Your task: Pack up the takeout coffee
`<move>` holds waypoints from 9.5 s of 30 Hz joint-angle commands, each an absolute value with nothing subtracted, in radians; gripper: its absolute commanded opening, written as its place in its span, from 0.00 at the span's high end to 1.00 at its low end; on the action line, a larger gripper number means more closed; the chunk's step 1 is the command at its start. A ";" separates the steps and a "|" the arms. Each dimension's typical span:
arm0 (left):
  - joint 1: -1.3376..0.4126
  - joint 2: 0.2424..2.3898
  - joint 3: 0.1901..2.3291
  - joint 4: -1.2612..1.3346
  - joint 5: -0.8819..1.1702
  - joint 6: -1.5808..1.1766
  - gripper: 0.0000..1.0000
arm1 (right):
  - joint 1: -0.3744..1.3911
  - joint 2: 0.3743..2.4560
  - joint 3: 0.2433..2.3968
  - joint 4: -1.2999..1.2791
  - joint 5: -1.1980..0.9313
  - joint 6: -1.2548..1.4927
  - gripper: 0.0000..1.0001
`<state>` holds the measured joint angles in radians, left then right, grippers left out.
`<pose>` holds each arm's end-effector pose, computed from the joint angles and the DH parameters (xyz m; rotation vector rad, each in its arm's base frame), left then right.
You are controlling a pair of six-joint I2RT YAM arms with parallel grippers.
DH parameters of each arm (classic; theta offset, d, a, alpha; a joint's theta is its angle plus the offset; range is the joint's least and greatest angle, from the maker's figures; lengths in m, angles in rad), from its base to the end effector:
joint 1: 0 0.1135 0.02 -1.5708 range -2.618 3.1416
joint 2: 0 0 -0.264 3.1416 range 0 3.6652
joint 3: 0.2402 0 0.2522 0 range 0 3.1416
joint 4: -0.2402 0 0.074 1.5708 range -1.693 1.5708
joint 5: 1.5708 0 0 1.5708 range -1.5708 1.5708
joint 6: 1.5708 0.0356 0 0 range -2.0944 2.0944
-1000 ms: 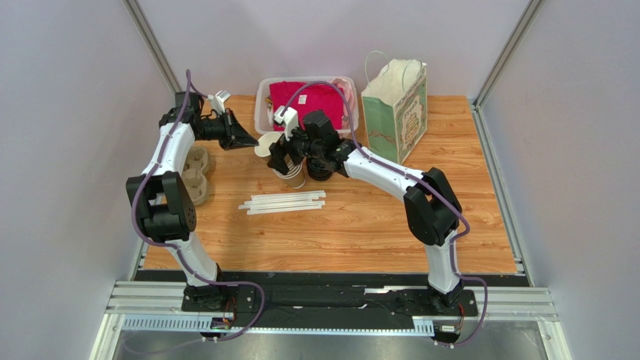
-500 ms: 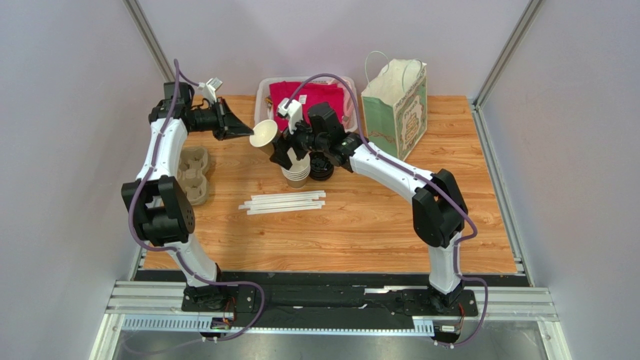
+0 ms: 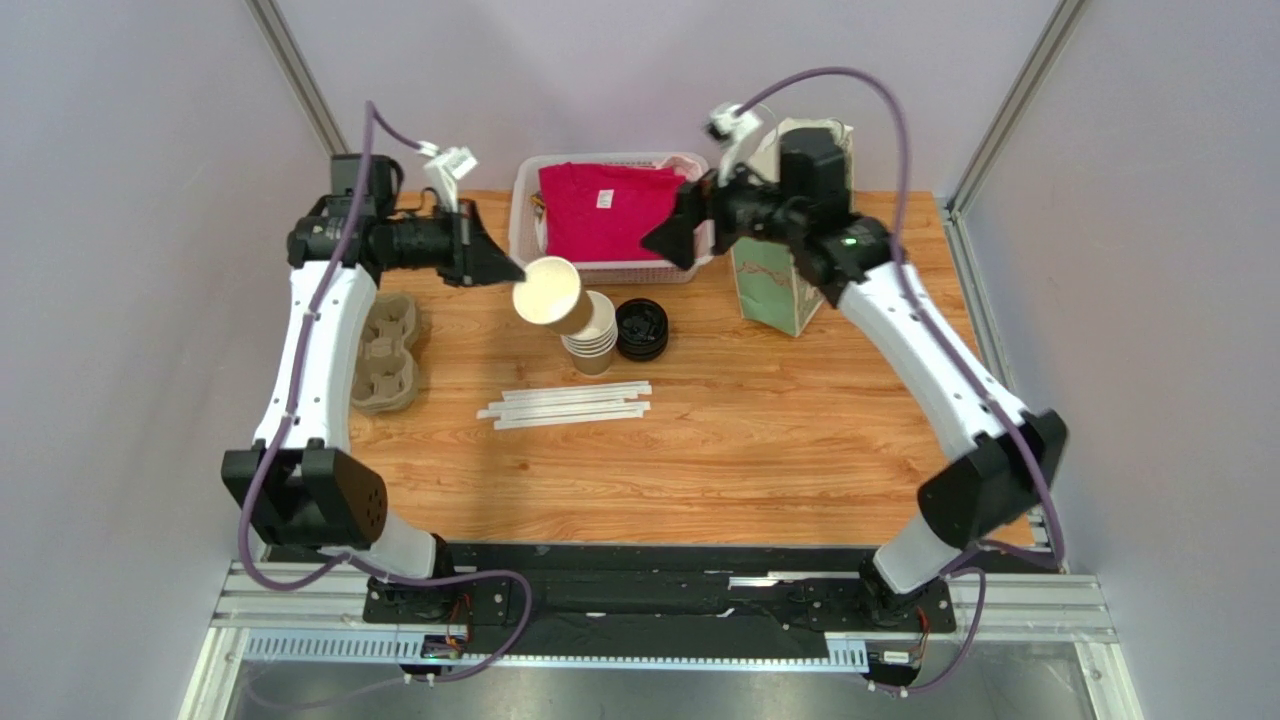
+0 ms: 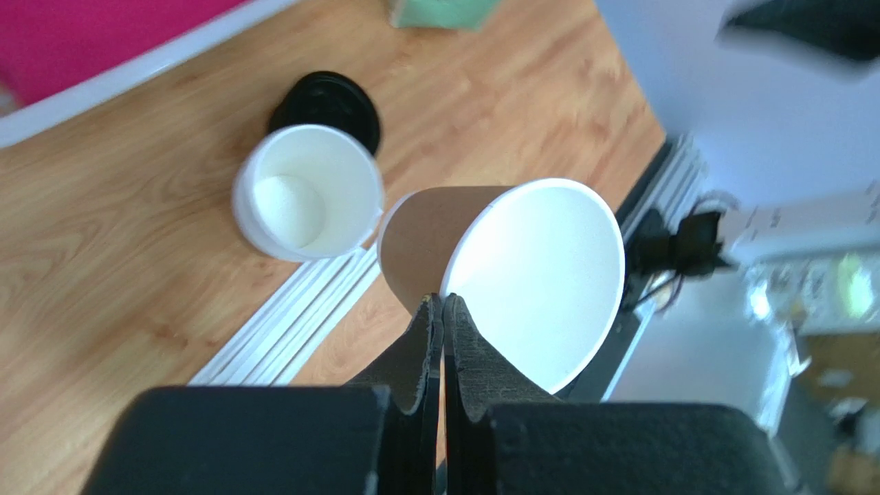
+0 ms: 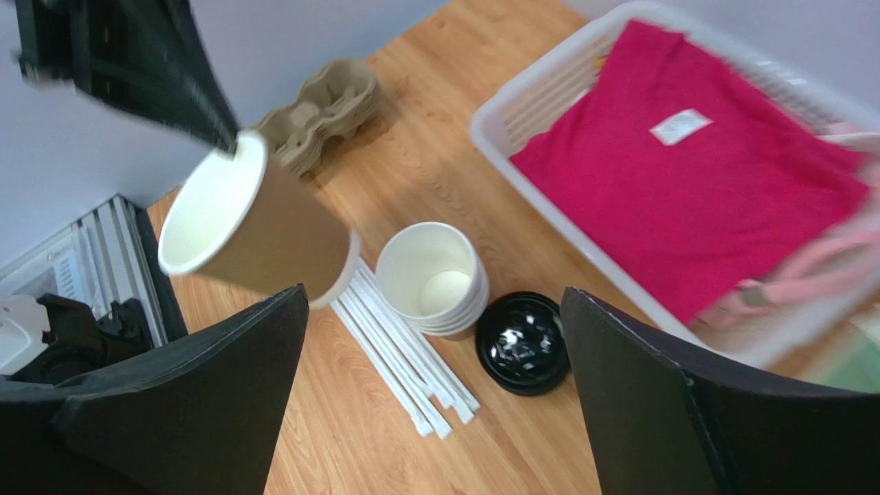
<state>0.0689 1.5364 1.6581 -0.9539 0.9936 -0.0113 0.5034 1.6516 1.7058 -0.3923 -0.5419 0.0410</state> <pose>0.3110 -0.0084 0.3976 0.3637 2.1606 -1.1382 0.3251 0.2000 0.4152 -0.8077 1.7824 0.8794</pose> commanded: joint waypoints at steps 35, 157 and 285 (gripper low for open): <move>-0.670 1.775 1.411 -0.719 0.620 0.166 0.67 | 0.187 1.249 1.282 -0.624 -0.643 -0.031 0.00; -0.152 1.365 1.542 -0.773 0.899 -0.052 0.43 | 0.555 2.132 2.028 -0.779 -0.140 0.038 0.96; -0.135 1.422 1.554 -0.776 0.916 -0.038 0.43 | 0.531 2.220 2.123 -0.821 -0.182 -0.006 1.00</move>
<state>-0.1421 1.4158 1.5032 -0.7815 0.9077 -0.0586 0.5446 2.2986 2.1048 -0.8406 -0.1390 -0.0151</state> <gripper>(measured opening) 0.574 0.022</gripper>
